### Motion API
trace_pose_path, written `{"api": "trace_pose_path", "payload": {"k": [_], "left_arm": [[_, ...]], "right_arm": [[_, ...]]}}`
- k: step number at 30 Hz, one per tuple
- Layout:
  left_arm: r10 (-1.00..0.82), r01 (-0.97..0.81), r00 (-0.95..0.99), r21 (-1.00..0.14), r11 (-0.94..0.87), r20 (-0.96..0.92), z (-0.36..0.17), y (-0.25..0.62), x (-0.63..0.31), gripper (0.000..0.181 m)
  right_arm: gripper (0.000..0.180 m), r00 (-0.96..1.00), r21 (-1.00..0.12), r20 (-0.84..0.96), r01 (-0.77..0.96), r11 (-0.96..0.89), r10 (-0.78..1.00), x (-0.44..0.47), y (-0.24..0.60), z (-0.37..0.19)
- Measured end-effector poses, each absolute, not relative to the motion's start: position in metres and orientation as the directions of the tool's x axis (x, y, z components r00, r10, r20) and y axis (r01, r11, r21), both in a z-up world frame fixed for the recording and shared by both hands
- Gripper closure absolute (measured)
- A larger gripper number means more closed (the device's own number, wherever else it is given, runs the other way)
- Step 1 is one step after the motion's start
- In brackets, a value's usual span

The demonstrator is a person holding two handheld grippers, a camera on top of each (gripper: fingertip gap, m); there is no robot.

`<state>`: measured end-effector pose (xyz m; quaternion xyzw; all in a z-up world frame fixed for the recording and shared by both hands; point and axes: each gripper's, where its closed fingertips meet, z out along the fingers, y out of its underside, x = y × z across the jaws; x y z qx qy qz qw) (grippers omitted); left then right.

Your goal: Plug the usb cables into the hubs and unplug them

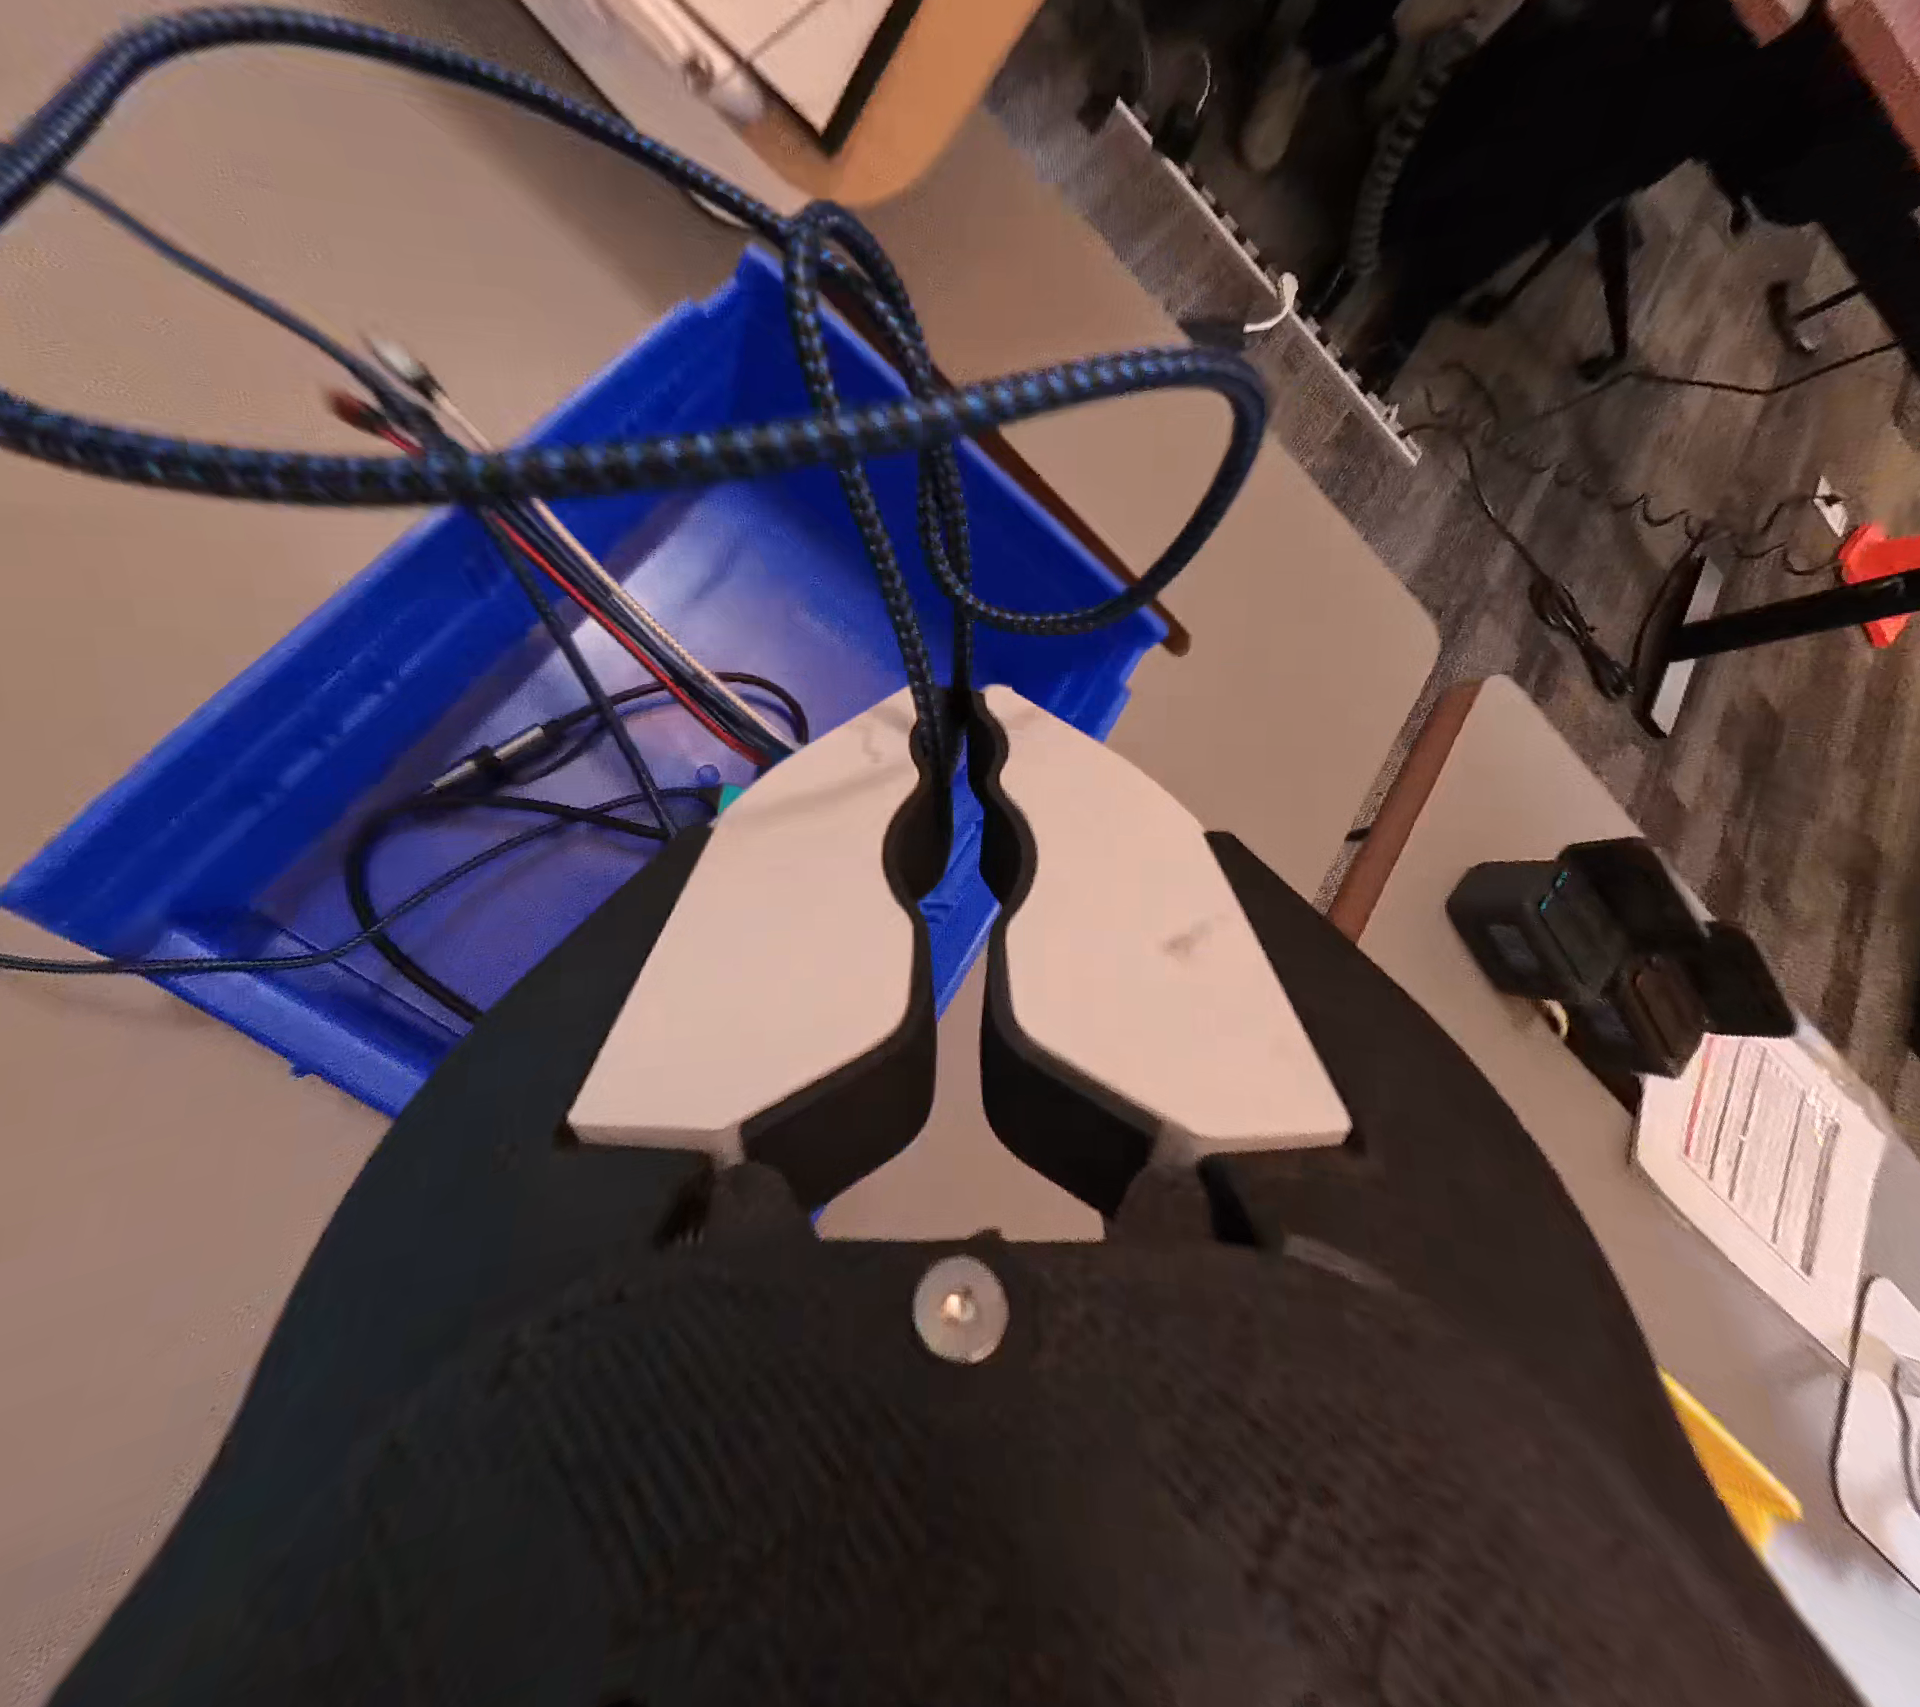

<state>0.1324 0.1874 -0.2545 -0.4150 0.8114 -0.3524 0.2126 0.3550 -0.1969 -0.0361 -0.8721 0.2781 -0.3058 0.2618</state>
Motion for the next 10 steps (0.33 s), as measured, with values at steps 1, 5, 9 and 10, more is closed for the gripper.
{"api": "trace_pose_path", "payload": {"k": [1,5,9,10], "left_arm": [[-0.823,-0.523,-0.565,-0.748,0.408,-0.054,-0.254,0.187,0.132,0.157],[-0.825,-0.525,-0.564,-0.754,0.396,-0.041,-0.253,0.188,0.133,0.157],[-0.824,-0.522,-0.566,-0.758,0.392,-0.037,-0.252,0.187,0.132,0.157],[-0.824,-0.524,-0.565,-0.756,0.392,-0.036,-0.253,0.187,0.132,0.157]], "right_arm": [[0.177,0.672,-0.618,0.373,-0.333,-0.712,-0.639,0.354,-0.195,-0.049],[0.176,0.681,-0.506,0.358,-0.433,-0.746,-0.639,0.351,-0.206,-0.103],[0.177,0.681,-0.425,0.427,-0.430,-0.797,-0.595,0.353,-0.211,-0.135],[0.176,0.716,-0.409,0.399,-0.421,-0.810,-0.573,0.349,-0.206,-0.146]]}}
